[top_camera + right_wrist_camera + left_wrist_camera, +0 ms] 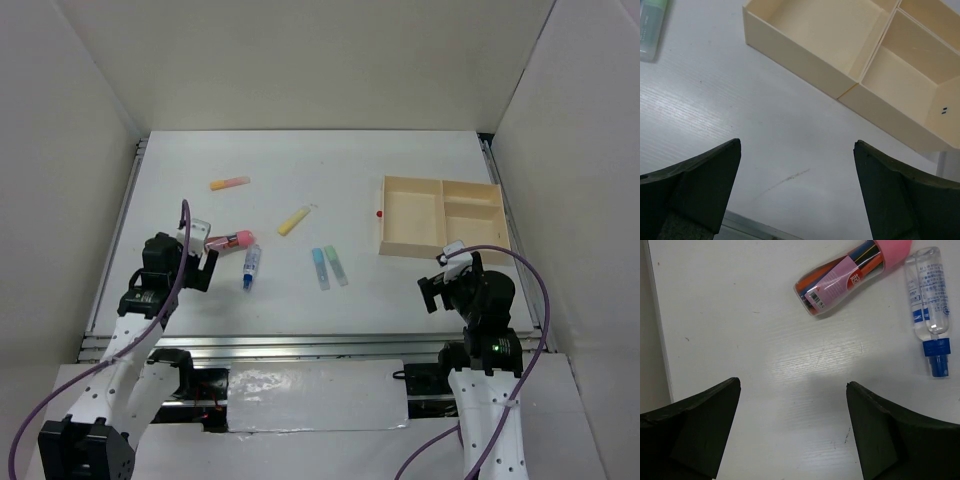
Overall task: Sort the stationery into containers
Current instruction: Pick up the pen from the center of the board.
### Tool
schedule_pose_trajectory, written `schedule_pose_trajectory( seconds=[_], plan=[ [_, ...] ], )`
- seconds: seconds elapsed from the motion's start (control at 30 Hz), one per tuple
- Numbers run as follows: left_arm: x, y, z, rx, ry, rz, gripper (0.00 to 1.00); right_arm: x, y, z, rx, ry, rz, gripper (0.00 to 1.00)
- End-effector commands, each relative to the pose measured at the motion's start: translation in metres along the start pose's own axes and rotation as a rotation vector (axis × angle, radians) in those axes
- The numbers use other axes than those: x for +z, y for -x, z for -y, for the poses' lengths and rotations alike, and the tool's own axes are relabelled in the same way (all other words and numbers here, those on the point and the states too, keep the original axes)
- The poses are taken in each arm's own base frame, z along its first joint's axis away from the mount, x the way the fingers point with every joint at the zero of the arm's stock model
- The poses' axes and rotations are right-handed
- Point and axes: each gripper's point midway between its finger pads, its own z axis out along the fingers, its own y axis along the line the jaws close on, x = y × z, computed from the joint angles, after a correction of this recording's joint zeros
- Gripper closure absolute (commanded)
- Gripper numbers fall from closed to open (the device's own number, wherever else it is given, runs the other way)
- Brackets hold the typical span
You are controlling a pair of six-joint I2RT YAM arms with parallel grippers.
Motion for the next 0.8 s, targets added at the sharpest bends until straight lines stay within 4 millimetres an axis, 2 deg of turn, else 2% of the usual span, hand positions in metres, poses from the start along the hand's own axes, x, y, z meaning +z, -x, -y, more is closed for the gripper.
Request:
schedule_pose_trajectory(
  seconds=[0.0,0.13,0.27,0.3,0.33,0.37,0.4,0.43,0.47,0.57,0.6,0.63,0.67,0.77],
  plan=[
    [-0.005,0.021,-0.003,-0.007,-0.011,0.049,0.01,-0.005,0.011,0.004,-0.004,-0.008,0.019,0.00],
    [-0.003,0.020,0.003,0.041,-0.074,-0.006,0.01,-0.004,0.009,0.005,0.006,-0.014,0.007,0.00],
    [-0.003,0.049,0.000,0.134,-0.135,-0.007,0.01,-0.003,0.008,0.004,0.012,-0.006,-0.003,0.00],
    [0.002,0.064,-0.005,0.170,-0.140,-0.006,0.01,-0.003,0.008,0.004,0.015,-0.003,-0.006,0.00],
    [0.005,0.069,-0.007,0.185,-0.147,-0.018,0.01,-0.002,0.007,0.003,0.014,0.003,-0.011,0.00],
    [0.003,0.082,-0.011,0.222,-0.173,-0.015,0.02,-0.001,0.006,0.003,0.019,0.006,-0.018,0.00],
    [0.014,0.077,-0.009,0.229,-0.205,-0.054,0.01,-0.002,0.006,0.004,0.019,0.001,-0.021,0.00],
    [0.017,0.087,-0.015,0.232,-0.203,-0.044,0.01,-0.001,0.005,0.004,0.021,0.003,-0.026,0.00],
    [0.030,0.082,-0.014,0.247,-0.223,-0.082,0.01,-0.001,0.005,0.004,0.023,0.001,-0.029,0.00],
    [0.052,0.075,-0.014,0.268,-0.323,-0.174,0.04,-0.001,0.004,0.006,0.028,-0.007,-0.032,0.00],
    [0.056,0.073,-0.013,0.270,-0.356,-0.195,0.06,-0.001,0.004,0.006,0.029,-0.011,-0.031,0.00],
    [0.059,0.082,-0.016,0.286,-0.377,-0.189,0.08,-0.001,0.004,0.006,0.029,-0.011,-0.031,0.00],
    [0.066,0.069,-0.010,0.280,-0.426,-0.251,0.08,-0.001,0.003,0.006,0.030,-0.009,-0.034,0.00],
    [0.080,0.065,-0.007,0.295,-0.487,-0.296,0.09,-0.001,0.003,0.007,0.033,-0.012,-0.035,0.00]
  ],
)
